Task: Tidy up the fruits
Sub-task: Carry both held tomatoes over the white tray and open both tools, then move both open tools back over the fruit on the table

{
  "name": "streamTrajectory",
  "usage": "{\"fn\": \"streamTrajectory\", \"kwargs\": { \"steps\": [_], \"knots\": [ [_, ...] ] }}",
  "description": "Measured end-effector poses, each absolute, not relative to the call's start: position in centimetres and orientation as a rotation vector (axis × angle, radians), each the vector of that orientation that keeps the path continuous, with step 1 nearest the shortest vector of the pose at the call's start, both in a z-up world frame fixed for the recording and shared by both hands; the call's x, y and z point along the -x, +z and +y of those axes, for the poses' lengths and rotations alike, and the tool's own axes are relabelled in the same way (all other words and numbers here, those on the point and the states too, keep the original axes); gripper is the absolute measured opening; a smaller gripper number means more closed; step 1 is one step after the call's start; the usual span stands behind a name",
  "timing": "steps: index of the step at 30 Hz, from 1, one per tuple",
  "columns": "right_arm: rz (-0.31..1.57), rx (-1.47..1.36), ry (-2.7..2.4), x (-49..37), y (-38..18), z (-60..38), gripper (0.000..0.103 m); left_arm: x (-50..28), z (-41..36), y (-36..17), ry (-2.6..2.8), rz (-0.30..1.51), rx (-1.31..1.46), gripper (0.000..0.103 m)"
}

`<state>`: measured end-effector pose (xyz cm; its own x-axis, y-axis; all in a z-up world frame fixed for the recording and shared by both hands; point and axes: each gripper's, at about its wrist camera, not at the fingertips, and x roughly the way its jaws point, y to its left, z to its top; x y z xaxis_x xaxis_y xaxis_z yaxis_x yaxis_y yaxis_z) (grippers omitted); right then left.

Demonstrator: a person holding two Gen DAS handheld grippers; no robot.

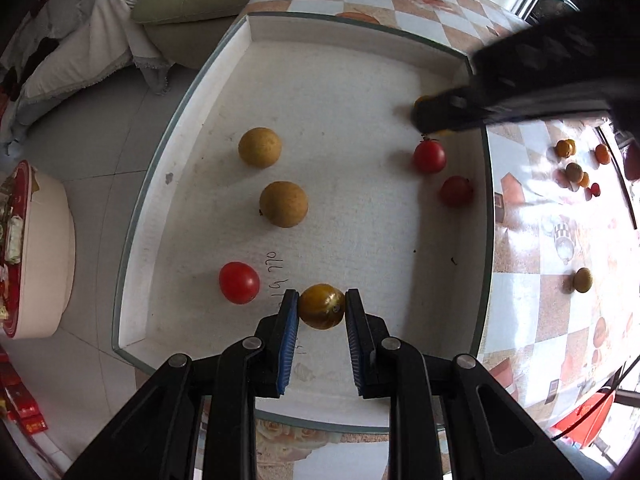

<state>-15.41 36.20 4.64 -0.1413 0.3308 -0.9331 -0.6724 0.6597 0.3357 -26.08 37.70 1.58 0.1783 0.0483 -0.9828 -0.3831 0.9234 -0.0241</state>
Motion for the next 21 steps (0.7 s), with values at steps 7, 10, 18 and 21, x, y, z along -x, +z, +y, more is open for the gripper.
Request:
{"fn": "streamTrajectory", "kwargs": {
  "steps": [7,10,18,21],
  "knots": [
    [1.492,0.355,0.884,15.5,2.9,39.0,0.023,26.1,37.4,0.8,0.310,1.371,0.276,0.025],
    [1.519,0.380,0.872,15.5,2.0,39.8,0.024,25.8,37.3,0.3,0.306,1.377,0.298,0.025],
    [1.518,0.430,0.878,16.1,1.6,40.8,0.030,25.6,37.3,0.3,0.297,1.378,0.263,0.070],
    [1.522,0.425,0.892,15.9,1.5,41.1,0.053,25.4,36.8,0.7,0.296,1.365,0.228,0.071]
  ]
}}
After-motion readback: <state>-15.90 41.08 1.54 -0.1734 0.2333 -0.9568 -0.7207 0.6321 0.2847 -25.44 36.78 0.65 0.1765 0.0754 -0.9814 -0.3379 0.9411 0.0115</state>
